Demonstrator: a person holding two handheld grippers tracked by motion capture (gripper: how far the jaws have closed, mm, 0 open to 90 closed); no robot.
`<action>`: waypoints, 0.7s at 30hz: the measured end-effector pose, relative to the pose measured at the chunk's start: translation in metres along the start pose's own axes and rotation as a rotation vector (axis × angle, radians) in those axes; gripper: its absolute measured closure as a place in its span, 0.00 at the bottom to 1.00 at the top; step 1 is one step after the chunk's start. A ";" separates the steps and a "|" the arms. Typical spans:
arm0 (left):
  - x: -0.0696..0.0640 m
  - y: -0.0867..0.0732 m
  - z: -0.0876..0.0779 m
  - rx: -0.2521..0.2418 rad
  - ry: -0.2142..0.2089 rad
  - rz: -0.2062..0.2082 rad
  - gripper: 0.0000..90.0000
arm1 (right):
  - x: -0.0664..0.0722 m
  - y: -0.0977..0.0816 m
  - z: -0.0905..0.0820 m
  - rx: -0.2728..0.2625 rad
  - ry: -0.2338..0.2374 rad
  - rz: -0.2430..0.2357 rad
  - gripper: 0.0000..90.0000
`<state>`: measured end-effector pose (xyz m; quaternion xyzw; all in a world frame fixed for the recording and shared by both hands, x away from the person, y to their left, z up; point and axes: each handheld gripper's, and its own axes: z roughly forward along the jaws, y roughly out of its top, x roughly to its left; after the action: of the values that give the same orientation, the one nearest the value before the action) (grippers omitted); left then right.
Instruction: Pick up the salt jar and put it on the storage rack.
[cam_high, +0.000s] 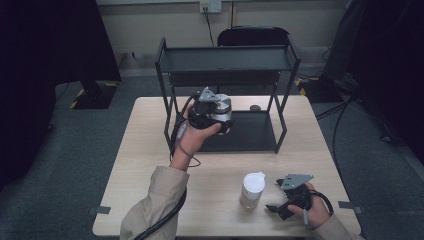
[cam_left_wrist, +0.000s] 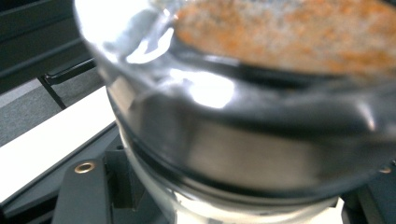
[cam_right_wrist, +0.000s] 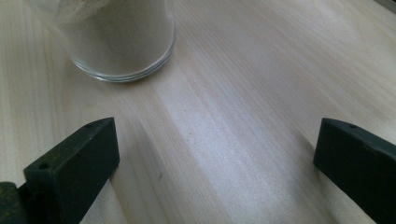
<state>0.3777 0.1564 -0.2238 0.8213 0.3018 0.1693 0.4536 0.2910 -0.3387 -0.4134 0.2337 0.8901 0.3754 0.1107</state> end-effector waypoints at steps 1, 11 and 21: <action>0.000 0.003 0.000 0.001 0.004 0.003 0.34 | 0.000 0.000 0.000 0.000 0.000 0.001 0.00; 0.005 0.029 -0.008 -0.004 0.018 0.008 0.34 | 0.000 0.000 0.000 0.000 -0.001 0.002 0.00; 0.009 0.056 -0.021 -0.008 0.040 0.010 0.34 | 0.000 0.000 0.000 0.000 -0.001 0.002 0.00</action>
<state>0.3922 0.1527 -0.1658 0.8176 0.3057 0.1891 0.4498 0.2908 -0.3382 -0.4133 0.2348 0.8898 0.3753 0.1108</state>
